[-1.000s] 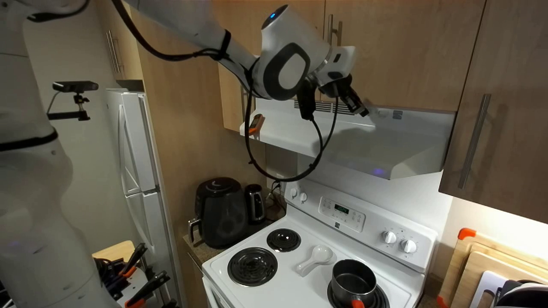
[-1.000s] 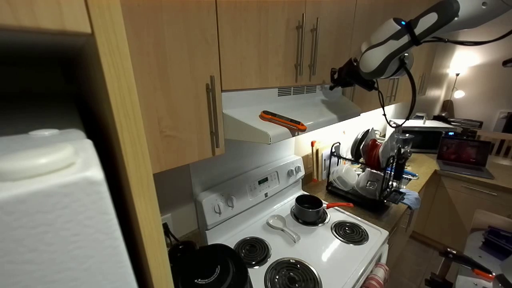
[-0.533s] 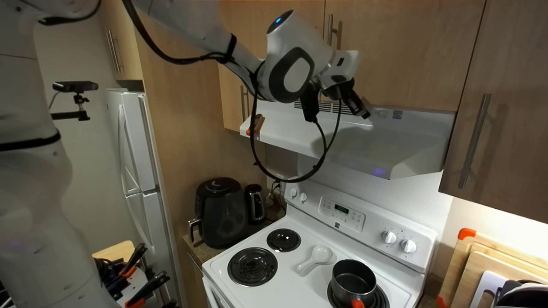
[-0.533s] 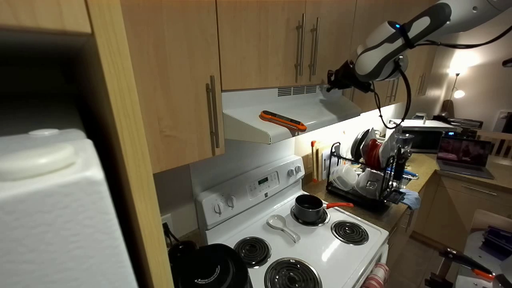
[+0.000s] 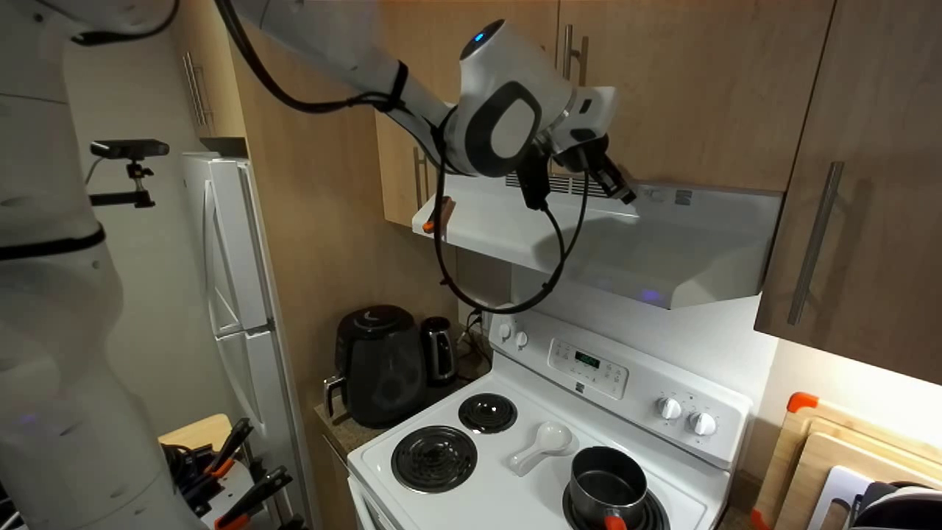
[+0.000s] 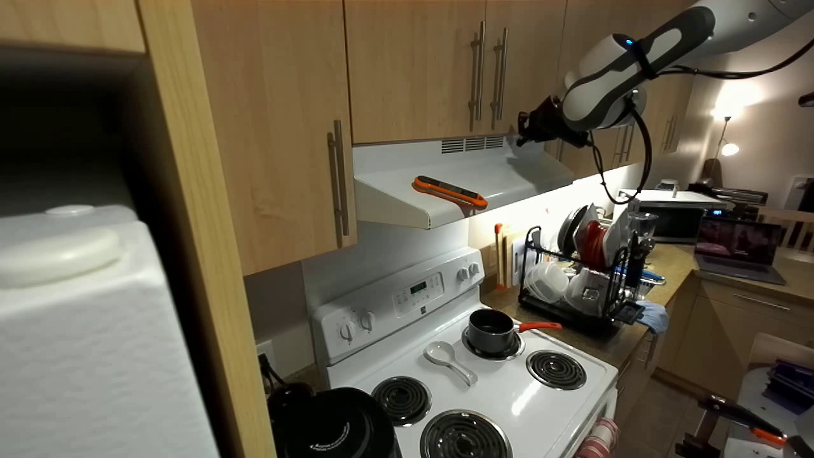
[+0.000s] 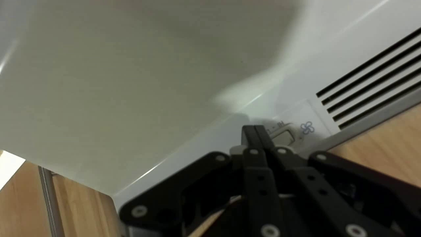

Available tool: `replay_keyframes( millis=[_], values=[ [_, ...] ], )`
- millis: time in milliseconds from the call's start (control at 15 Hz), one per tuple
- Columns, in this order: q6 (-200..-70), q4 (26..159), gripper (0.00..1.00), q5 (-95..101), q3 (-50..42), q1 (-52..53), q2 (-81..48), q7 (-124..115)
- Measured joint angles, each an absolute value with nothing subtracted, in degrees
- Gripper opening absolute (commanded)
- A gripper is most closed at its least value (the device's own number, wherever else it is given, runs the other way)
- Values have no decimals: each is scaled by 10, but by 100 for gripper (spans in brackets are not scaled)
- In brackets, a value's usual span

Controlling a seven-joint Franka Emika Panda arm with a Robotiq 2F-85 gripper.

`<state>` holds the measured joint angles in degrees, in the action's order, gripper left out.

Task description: Turn off the light of the oven filter

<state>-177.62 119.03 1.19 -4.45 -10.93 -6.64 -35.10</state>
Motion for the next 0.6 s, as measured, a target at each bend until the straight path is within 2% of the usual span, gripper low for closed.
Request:
replay_keyframes(
  millis=[600],
  values=[
    [-1777, 1189, 0, 43, -48, -94, -66, -351]
  ],
)
